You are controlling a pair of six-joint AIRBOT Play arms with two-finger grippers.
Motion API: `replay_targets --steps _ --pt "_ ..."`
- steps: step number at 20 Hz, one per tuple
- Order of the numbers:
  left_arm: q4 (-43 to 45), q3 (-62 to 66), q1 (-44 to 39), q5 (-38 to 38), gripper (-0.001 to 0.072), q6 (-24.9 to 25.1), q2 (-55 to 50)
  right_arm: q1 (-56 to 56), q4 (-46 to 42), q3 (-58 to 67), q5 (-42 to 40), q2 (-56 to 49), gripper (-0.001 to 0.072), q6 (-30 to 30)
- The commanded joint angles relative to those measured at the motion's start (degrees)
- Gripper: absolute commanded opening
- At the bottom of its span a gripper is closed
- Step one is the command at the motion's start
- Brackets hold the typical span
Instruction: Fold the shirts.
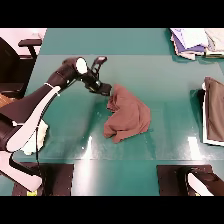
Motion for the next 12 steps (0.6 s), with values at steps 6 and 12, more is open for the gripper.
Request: replay_targets --steps 6,12 --pt "-10.03 -9.40 -0.94 6.40 0.0447 5.73 -0.85 0.02 0.04 0.02 0.07 0.02 0.0019 0.04" --pt "-8.13 -5.49 1.90 5.40 0.0029 5.27 -0.72 -0.04 -0.35 -0.68 9.53 -0.24 0.0019 0.04"
